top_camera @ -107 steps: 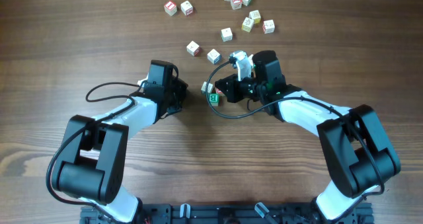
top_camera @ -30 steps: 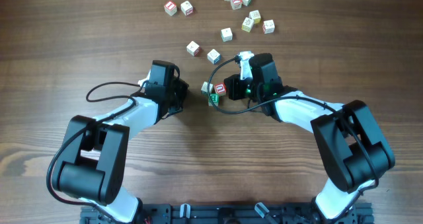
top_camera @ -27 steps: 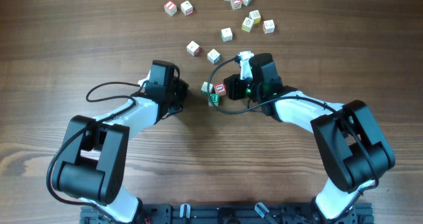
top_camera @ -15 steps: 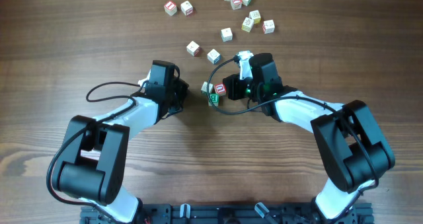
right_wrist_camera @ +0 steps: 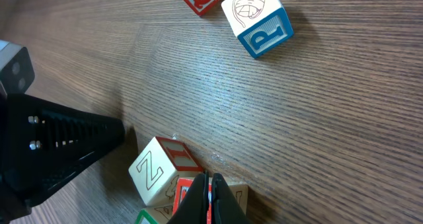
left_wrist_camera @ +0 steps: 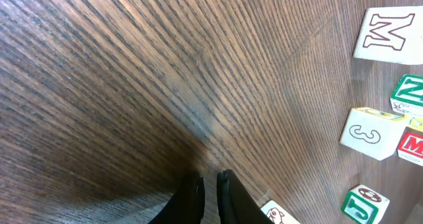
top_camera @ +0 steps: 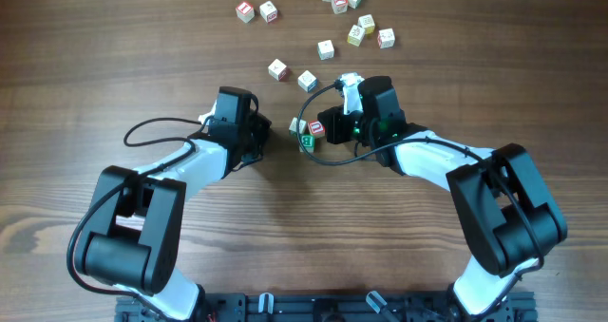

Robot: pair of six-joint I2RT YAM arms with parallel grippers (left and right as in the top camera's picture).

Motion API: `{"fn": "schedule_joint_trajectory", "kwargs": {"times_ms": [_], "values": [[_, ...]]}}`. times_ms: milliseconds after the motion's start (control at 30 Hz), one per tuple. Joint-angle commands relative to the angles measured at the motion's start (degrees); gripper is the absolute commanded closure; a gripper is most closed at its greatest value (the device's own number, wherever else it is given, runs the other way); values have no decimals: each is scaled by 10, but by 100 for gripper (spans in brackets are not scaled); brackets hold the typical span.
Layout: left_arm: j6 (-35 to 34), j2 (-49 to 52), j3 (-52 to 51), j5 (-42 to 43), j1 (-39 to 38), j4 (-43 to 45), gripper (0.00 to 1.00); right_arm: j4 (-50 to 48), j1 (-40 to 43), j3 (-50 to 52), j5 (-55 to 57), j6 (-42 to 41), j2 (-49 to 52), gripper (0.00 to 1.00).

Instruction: Form a circle

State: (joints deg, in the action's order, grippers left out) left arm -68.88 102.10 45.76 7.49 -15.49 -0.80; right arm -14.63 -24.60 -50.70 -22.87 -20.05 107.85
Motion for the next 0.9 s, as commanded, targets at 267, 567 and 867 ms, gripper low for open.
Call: {"fn": "schedule_joint_trajectory", "kwargs": {"times_ms": [267, 567, 867], "values": [[5, 45, -34, -46, -1, -26, 87, -12, -1, -2, 1, -3, 24, 96], [5, 45, -34, -46, -1, -26, 86, -19, -1, -2, -19, 6, 24, 95], [5, 45, -34, -47, -1, -26, 86, -20, 26, -4, 6, -12, 23, 95]]}}
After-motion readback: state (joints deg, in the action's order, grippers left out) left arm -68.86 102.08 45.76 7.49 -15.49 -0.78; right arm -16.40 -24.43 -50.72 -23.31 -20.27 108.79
